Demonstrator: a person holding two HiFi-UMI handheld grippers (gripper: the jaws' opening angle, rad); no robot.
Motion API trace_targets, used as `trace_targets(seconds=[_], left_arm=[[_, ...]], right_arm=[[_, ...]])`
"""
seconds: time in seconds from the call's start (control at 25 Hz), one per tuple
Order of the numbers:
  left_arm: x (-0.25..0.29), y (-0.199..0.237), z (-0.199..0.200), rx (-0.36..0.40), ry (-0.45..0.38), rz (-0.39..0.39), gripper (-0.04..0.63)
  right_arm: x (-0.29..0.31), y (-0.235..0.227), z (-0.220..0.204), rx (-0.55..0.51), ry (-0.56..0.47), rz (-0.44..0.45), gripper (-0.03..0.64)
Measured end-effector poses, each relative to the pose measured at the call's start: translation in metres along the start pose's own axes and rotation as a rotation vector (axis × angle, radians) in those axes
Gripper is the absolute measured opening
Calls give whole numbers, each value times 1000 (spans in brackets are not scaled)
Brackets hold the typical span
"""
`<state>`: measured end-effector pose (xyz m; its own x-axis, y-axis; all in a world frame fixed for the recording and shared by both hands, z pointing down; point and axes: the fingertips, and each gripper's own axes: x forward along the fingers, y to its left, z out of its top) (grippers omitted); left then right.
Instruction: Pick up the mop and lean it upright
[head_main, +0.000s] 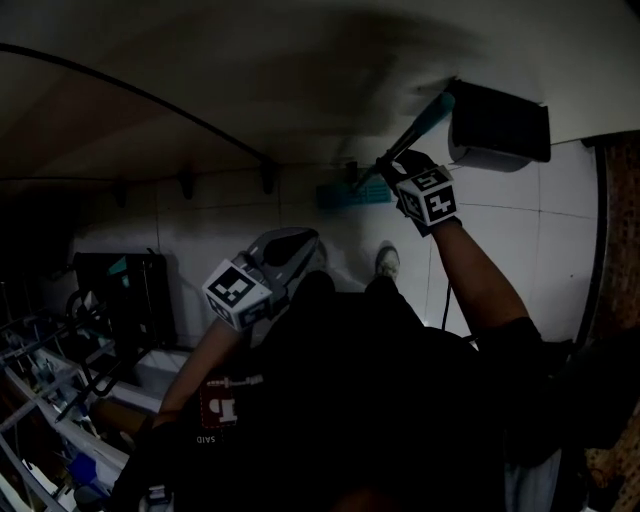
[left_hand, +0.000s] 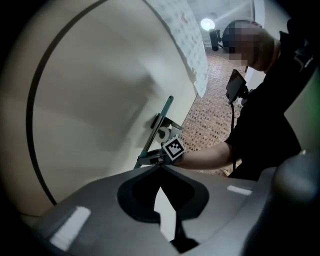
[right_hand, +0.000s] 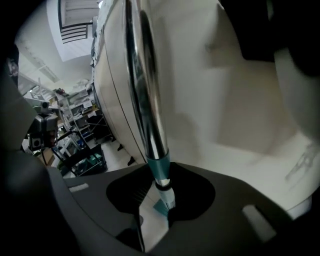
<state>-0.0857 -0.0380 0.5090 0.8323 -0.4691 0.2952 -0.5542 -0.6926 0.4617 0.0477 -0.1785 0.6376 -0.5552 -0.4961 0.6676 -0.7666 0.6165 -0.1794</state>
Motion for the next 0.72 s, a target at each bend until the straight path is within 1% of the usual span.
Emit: trace_targets(seconds=[0.16,0.32,0.44,0.6,0.72], left_arm=[[-5,-19,47,71,-75,-19,-5],[-22,-44,105,107,-167,-42,-6],[-38,-59,143,166,-234,-56,-6],[-55,-82,205,263,-344,-86,-6],[-69,-97,244,324,-392,-91,-6]], right_arm=[[-45,30,47,-28,-12,40,124],[-104,67,108,-66,-52,91,124],[-151,86,161,-101,-117,120,124],[-211,97,235,-134,-231,148,124],[-253,106,280,-149,-291,167,126]])
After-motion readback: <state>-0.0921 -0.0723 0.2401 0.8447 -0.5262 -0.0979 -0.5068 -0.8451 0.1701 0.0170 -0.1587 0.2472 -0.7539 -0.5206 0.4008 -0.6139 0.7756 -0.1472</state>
